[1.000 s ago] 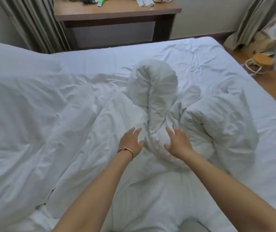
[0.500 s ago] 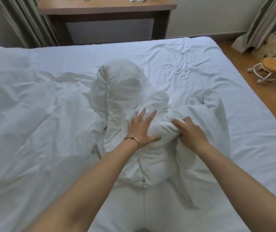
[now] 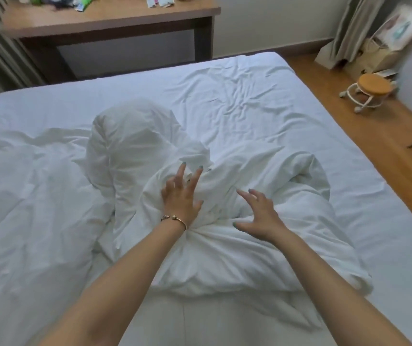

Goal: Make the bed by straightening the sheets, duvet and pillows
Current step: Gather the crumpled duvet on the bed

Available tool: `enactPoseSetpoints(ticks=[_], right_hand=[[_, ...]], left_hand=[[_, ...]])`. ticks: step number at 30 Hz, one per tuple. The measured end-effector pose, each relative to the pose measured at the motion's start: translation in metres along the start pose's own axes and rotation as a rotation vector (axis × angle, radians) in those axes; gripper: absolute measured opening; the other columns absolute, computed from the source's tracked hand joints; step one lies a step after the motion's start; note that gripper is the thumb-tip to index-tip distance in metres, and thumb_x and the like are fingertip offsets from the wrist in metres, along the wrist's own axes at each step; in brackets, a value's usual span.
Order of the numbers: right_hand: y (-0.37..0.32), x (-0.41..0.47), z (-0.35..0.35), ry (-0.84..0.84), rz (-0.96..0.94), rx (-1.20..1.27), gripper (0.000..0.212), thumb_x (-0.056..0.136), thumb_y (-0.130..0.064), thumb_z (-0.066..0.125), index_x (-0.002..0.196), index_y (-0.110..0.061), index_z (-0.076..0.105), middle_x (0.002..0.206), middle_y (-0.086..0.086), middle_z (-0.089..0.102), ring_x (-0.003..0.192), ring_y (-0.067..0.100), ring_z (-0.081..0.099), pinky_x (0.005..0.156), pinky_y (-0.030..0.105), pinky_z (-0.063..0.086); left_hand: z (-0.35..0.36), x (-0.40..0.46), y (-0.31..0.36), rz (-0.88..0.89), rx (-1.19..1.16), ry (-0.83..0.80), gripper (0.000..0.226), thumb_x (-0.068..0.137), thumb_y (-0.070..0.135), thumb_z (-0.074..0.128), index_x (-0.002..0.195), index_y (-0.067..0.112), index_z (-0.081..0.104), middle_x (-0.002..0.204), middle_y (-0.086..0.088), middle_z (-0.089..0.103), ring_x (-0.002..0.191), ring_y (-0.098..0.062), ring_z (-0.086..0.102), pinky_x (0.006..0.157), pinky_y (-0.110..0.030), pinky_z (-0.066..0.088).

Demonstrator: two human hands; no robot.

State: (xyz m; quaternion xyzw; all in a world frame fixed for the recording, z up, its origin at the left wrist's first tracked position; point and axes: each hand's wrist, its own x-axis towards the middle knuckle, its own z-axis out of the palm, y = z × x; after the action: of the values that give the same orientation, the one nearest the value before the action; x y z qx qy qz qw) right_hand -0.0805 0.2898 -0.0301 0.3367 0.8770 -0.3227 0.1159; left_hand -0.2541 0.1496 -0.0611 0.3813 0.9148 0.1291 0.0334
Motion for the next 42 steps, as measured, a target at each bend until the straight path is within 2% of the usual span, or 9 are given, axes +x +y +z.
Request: enactPoseSetpoints(ticks=[2,5,9,15,21,26,35,38,42], right_hand=[[-0.034,0.034,0.009,0.099,-0.109,-0.144,0.097,0.074,-0.054,0.072,0.149,-0.049,0.010,0.160,-0.001,0.007,0.143,0.027,0.015,0.114,0.044,0.026],[-0.089,0.084,0.013,0.036,-0.264,-0.259,0.108,0.069,-0.069,0.069,0.147,-0.055,-0.004,0.161,-0.003,-0.003,0.147,0.031,0.002,0.117,0.057,0.012],[-0.130,0.122,0.036,-0.235,-0.330,-0.513,0.093,0.061,-0.084,0.059,0.143,-0.059,0.023,0.161,-0.010,0.011,0.148,0.031,-0.007,0.109,0.068,-0.007],[-0.140,0.111,0.060,-0.001,-0.223,-0.714,0.082,0.062,-0.092,0.038,0.118,-0.037,0.062,0.125,-0.004,0.056,0.131,0.028,0.038,0.112,0.064,-0.009],[-0.243,0.133,0.106,0.064,-0.289,0.042,0.114,0.060,-0.069,0.076,0.141,-0.063,-0.005,0.158,0.014,-0.004,0.144,0.040,0.010,0.109,0.056,0.033],[-0.274,0.184,0.150,-0.082,-0.197,-0.139,0.102,0.080,-0.021,0.071,0.148,-0.053,0.002,0.146,0.023,0.024,0.111,0.037,0.049,0.098,0.038,0.046],[-0.180,0.123,0.128,0.107,-0.051,-0.481,0.074,0.083,-0.008,0.046,0.143,-0.048,0.029,0.132,0.015,0.052,0.113,0.036,0.055,0.090,0.040,0.047],[-0.191,0.078,0.133,0.162,0.152,-0.642,0.068,0.092,-0.032,0.054,0.147,-0.048,0.019,0.145,0.019,0.033,0.126,0.040,0.039,0.101,0.047,0.037],[-0.260,0.002,0.216,0.064,-0.239,-0.695,0.114,0.073,-0.053,0.070,0.142,-0.051,-0.022,0.154,0.011,-0.017,0.138,0.037,0.003,0.111,0.054,0.024]], left_hand=[[-0.003,0.008,-0.017,-0.182,-0.012,0.050,0.097,0.066,0.039,0.075,0.140,0.051,0.013,0.155,0.004,-0.005,0.134,-0.027,0.013,0.100,-0.049,0.031],[-0.013,0.016,-0.045,-0.355,-0.323,-0.336,0.068,0.074,0.040,0.074,0.131,0.043,0.037,0.152,0.002,0.025,0.131,-0.021,0.033,0.099,-0.037,0.034],[-0.032,0.004,-0.075,-0.192,-0.817,-0.799,0.028,0.075,0.023,0.072,0.099,0.035,0.061,0.092,0.010,0.059,0.091,-0.010,0.053,0.075,-0.013,0.040],[-0.030,-0.016,-0.175,-0.529,-0.093,-0.231,0.070,0.069,0.058,0.062,0.135,0.041,0.045,0.148,0.005,0.039,0.139,-0.020,0.030,0.114,-0.047,0.022],[-0.017,-0.064,-0.275,-0.784,0.102,-0.444,0.105,0.074,0.064,0.061,0.140,0.057,-0.019,0.159,0.005,-0.012,0.145,-0.035,-0.008,0.103,-0.073,0.011],[-0.002,-0.096,-0.287,-0.662,-0.156,-0.202,0.068,0.092,0.012,0.046,0.148,0.042,0.020,0.133,-0.008,0.044,0.115,-0.032,0.049,0.097,-0.042,0.043],[-0.021,-0.245,-0.369,-0.695,-0.443,-0.096,0.066,0.085,0.003,0.055,0.137,0.041,0.042,0.129,-0.010,0.058,0.117,-0.032,0.054,0.095,-0.037,0.045],[-0.034,-0.252,-0.365,-0.542,-0.439,-0.330,0.067,0.086,0.010,0.061,0.140,0.042,0.038,0.139,-0.004,0.052,0.126,-0.026,0.049,0.102,-0.031,0.039],[-0.054,-0.245,-0.337,-0.327,-0.766,-0.353,0.054,0.088,0.023,0.068,0.134,0.039,0.045,0.131,0.010,0.057,0.121,-0.012,0.052,0.095,-0.013,0.038]])
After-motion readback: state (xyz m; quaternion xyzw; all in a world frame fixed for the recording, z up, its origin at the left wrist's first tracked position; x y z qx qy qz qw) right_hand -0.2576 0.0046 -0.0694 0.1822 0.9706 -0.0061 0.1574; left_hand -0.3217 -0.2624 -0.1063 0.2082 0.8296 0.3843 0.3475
